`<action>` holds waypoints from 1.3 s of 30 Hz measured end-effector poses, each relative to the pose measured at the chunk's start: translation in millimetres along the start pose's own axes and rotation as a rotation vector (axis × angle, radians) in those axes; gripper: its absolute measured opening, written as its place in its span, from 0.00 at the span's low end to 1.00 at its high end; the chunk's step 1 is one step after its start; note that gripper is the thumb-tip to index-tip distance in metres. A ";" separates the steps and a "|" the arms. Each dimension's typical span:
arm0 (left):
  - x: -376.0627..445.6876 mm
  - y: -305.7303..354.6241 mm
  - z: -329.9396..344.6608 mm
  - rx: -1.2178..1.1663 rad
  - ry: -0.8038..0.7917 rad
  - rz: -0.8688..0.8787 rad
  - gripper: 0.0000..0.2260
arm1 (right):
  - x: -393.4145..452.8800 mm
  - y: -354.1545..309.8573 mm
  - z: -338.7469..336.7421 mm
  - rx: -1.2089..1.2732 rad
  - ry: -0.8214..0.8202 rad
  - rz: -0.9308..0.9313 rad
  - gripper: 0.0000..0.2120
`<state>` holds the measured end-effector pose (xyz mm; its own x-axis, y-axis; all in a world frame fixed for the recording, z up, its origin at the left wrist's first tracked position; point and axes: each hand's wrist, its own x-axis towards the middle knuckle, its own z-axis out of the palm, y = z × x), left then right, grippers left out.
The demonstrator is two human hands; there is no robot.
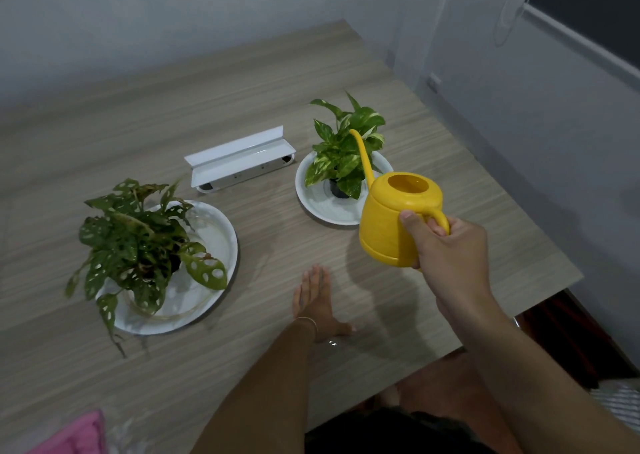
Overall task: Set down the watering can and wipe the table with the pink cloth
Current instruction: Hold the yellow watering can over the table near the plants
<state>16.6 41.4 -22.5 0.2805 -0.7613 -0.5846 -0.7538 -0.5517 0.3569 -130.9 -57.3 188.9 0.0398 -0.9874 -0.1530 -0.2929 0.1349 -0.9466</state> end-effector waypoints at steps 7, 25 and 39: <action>1.3 0.2 1.8 0.007 0.005 -0.015 0.65 | -19.0 9.3 -6.4 -0.028 -0.026 0.057 0.21; 1.4 -1.6 2.8 0.006 0.012 -0.009 0.65 | -23.9 16.8 -21.1 -0.051 0.017 0.062 0.20; 2.7 -1.5 2.8 -0.003 0.013 0.000 0.64 | -0.3 0.3 -11.4 0.084 0.037 -0.036 0.24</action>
<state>16.8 41.2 -26.7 0.2880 -0.7658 -0.5749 -0.7523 -0.5524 0.3589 -141.8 -57.9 191.9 0.0127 -0.9939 -0.1097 -0.2112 0.1045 -0.9718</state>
